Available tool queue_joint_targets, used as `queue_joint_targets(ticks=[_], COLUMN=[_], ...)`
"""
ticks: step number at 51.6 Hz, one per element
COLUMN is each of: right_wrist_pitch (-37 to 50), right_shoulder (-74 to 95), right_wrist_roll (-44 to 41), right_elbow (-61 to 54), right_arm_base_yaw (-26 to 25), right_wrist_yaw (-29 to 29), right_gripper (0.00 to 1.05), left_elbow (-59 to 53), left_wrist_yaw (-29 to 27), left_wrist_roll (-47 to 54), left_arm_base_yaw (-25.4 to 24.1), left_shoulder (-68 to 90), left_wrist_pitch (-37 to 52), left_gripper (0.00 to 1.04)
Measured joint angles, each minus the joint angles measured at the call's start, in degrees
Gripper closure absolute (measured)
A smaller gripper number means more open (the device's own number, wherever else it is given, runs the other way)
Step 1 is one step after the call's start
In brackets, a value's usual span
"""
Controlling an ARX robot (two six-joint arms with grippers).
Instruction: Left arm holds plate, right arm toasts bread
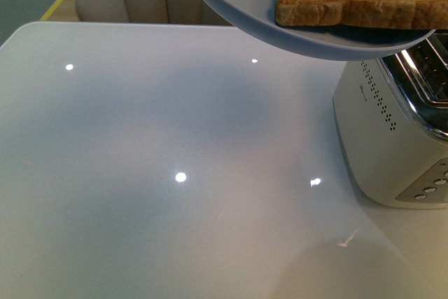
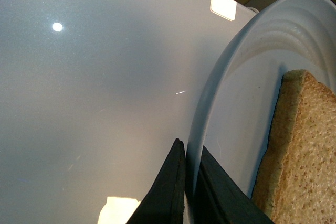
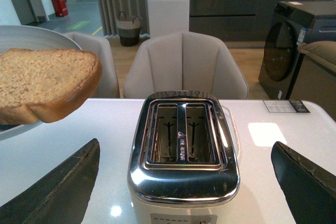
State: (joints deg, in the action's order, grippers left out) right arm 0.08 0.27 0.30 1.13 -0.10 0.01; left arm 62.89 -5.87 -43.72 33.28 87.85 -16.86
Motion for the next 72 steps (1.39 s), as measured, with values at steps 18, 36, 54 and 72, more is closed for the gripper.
queue_joint_targets(ticks=[18, 36, 54, 72], right_wrist_pitch=[0.0, 0.0, -28.4, -19.6], right_shoulder=[0.0, 0.0, 17.9, 31.6], right_wrist_roll=[0.0, 0.0, 2.7, 9.5], right_elbow=[0.0, 0.0, 9.7, 17.4], right_arm_base_yaw=[0.0, 0.0, -1.8, -8.7], right_wrist_yaw=[0.0, 0.0, 1.7, -9.9], right_gripper=[0.09, 0.09, 0.09, 0.09], left_elbow=[0.0, 0.0, 0.2, 0.2], left_wrist_yaw=[0.0, 0.0, 0.2, 0.1], left_wrist_roll=[-0.4, -0.5, -0.5, -0.5], left_arm_base_yaw=[0.0, 0.0, 0.2, 0.2], left_shoulder=[0.0, 0.0, 0.0, 0.0], left_wrist_pitch=[0.0, 0.0, 0.0, 0.0], left_gripper=[1.02, 1.02, 1.02, 1.02])
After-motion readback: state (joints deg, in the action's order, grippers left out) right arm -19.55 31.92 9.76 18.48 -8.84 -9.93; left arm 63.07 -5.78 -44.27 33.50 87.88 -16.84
